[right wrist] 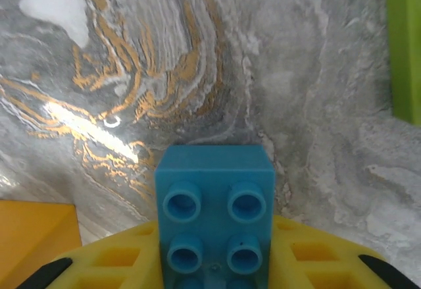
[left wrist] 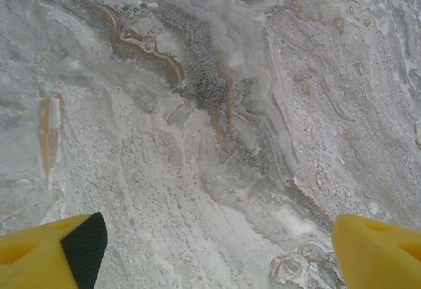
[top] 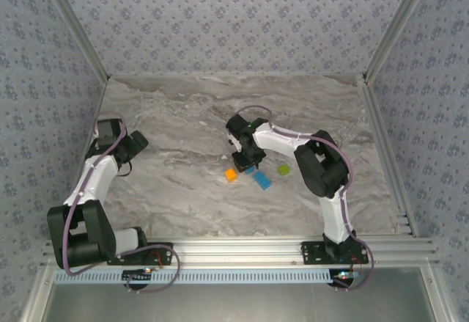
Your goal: Assemble a carrot with lego
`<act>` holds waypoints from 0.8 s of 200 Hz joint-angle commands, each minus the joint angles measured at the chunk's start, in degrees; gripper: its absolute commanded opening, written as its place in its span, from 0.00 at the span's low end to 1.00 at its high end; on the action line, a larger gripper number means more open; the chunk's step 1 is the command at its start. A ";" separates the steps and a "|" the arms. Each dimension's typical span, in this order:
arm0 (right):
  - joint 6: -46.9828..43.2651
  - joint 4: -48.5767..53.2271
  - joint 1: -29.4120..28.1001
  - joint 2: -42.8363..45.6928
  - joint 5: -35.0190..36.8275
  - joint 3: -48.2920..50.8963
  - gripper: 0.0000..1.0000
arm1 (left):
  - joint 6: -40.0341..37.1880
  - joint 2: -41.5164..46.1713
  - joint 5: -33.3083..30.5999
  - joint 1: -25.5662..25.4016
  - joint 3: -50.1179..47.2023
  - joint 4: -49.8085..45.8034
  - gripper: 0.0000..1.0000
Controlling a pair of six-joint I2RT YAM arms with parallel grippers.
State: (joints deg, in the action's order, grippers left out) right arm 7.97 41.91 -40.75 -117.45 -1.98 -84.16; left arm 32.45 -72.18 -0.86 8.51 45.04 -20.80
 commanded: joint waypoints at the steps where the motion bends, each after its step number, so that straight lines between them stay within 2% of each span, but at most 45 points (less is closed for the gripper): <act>1: -0.41 -2.44 -0.02 -1.20 0.85 1.12 0.41 | -0.81 -0.81 0.42 -0.17 0.94 0.62 0.90; 26: -0.50 -2.90 -0.14 -1.22 2.18 1.73 0.45 | -0.81 -1.29 0.50 -0.20 1.20 0.60 0.90; 99: -0.49 -6.75 -1.38 2.21 4.14 5.49 0.48 | -0.91 -1.58 0.69 -0.20 1.19 0.76 0.90; 160: -0.50 -6.19 -1.59 2.75 5.67 4.44 0.40 | -0.98 -1.44 0.77 -0.38 1.23 0.44 0.90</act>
State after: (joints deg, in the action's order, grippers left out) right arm 7.90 36.56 -42.19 -115.13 1.89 -79.79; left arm 32.45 -73.30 -0.82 8.51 45.04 -20.75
